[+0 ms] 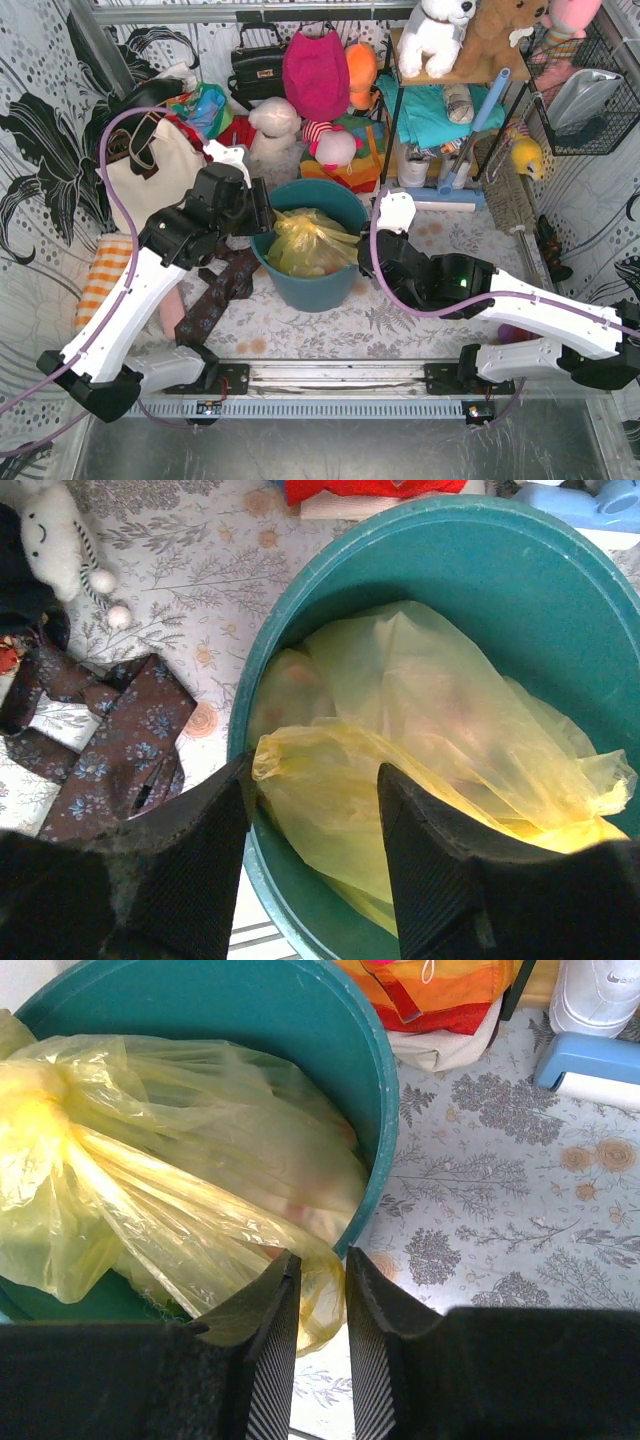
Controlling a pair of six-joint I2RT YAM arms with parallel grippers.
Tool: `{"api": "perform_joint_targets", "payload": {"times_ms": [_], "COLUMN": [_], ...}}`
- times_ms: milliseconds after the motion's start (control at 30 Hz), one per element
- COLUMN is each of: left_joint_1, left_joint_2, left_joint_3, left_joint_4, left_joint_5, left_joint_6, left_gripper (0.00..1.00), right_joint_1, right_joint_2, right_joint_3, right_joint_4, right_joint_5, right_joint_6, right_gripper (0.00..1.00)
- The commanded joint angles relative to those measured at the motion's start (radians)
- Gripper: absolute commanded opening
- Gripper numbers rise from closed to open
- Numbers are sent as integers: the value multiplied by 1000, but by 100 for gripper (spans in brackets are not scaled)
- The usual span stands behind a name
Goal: Tie the trash bag
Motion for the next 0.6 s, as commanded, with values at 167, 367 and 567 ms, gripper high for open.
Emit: {"api": "perform_joint_targets", "payload": {"times_ms": [167,367,567], "left_joint_1": [-43,-52,-52], "left_joint_2": [28,39,36], "left_joint_3": [81,109,137], "left_joint_4": [-36,-35,-29], "left_joint_5": [-160,-167,-164], "left_joint_6": [39,46,54], "left_gripper": [46,31,9], "right_joint_1": [5,5,5], "right_joint_2": [18,10,16], "right_joint_3": [46,47,71], "right_joint_4": [-20,-32,-61], "right_joint_5": [17,28,46], "right_joint_6": [-15,-12,-14], "right_gripper": [9,0,0]}}
